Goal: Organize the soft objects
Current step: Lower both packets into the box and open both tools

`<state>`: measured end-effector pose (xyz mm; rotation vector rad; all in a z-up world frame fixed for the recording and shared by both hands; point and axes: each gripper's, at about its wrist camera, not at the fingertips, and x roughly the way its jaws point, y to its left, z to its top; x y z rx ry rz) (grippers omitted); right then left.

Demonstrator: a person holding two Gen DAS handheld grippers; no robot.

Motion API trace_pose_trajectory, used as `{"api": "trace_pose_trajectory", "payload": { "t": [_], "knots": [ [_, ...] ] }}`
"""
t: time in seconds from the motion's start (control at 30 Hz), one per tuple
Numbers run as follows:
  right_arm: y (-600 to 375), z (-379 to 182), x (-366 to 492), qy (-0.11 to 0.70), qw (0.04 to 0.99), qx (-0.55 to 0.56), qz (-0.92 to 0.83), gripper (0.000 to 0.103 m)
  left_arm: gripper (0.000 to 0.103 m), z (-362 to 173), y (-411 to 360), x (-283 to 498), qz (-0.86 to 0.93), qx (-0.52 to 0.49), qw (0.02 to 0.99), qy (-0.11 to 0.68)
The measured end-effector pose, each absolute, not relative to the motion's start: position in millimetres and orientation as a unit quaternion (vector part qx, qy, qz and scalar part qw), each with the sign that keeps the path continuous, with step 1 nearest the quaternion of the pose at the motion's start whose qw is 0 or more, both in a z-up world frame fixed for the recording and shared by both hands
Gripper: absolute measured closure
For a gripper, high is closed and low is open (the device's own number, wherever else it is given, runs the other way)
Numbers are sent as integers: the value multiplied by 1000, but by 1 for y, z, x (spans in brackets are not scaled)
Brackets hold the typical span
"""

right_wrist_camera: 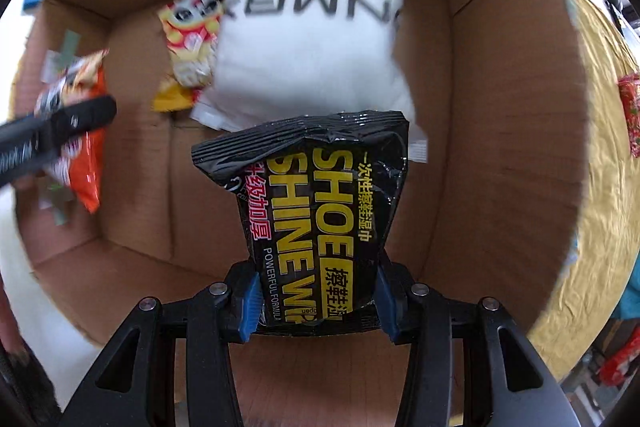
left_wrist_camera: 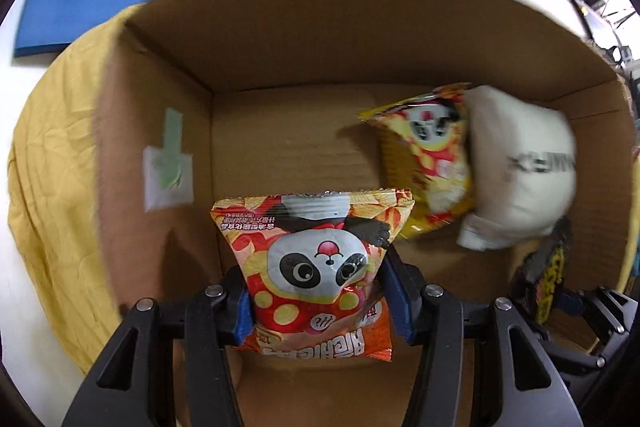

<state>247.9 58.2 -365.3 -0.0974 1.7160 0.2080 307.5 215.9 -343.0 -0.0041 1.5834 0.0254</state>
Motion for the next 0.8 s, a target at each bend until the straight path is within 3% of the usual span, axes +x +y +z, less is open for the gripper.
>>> {"api": "trace_pose_trajectory", "payload": {
  "t": [0.23,0.63,0.7,0.8],
  "knots": [
    [71,-401,245,765,636,-60,81,54,52,-369,222,330,10,-11,695,719],
    [81,-413,252,769,636,-41,57,50,51,-373,221,334,6,-25,702,712],
    [83,-414,252,768,637,-38,56,49,44,-373,227,329,8,-33,697,716],
    [79,-415,257,769,635,-36,56,47,42,-368,231,325,14,-40,697,716]
  ]
}}
